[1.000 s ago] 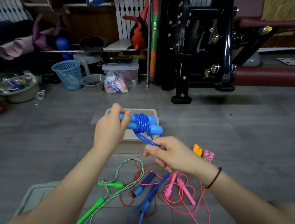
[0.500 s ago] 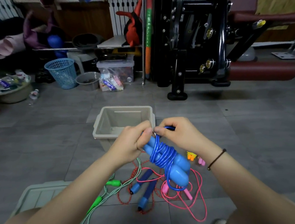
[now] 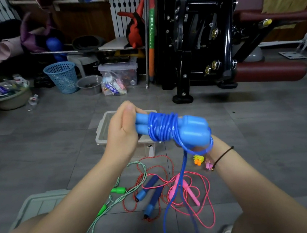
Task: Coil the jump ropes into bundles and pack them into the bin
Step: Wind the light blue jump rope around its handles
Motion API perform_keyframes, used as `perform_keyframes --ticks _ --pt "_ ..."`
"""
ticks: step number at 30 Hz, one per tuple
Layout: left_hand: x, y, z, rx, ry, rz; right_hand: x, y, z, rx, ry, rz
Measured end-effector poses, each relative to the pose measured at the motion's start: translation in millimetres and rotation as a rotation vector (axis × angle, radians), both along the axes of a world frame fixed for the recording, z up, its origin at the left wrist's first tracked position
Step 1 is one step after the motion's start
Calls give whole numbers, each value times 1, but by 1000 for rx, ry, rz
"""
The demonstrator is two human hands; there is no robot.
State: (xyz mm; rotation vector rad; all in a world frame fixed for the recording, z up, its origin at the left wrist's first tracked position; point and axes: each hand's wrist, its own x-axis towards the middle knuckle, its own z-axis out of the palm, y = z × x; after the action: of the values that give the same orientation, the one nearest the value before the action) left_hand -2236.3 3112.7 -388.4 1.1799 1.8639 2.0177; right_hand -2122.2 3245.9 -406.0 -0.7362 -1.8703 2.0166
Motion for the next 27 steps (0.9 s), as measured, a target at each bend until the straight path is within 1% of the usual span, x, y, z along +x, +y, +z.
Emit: perform_keyframes --ticks 2,3,6,7,9,11,14,17,19,20,22,24,27 --pt "-11 7 -4 -23 -102 133 -8 -8 -6 69 -21 69" --pt "-18 11 -7 -39 -112 200 -14 -12 -12 131 -51 126" --pt "-41 17 -13 -128 -10 440 -22 -29 -21 292 -133 208" --pt "-49 17 -14 -172 49 502 -21 -34 -23 346 -138 244" --pt "-61 17 -16 -254 214 550 -16 -38 -20 412 -129 296" --pt "-69 16 -20 -355 403 548 -10 -36 -12 469 -115 300" --pt "-69 16 -28 -524 608 461 -2 -24 -1 590 -59 203" --pt "-60 17 -31 -617 764 250 4 -9 3 682 -12 40" --pt "-51 16 -32 -601 806 93 5 -2 4 724 -13 -24" --pt "-47 16 -32 -574 794 29 5 3 4 732 -20 -39" --pt "-37 12 -26 -465 686 -63 6 10 4 694 -31 -56" --pt "-26 7 -19 -325 519 -119 8 14 6 571 13 -57" --pt "-8 1 -5 -217 257 -211 9 13 5 448 52 -49"
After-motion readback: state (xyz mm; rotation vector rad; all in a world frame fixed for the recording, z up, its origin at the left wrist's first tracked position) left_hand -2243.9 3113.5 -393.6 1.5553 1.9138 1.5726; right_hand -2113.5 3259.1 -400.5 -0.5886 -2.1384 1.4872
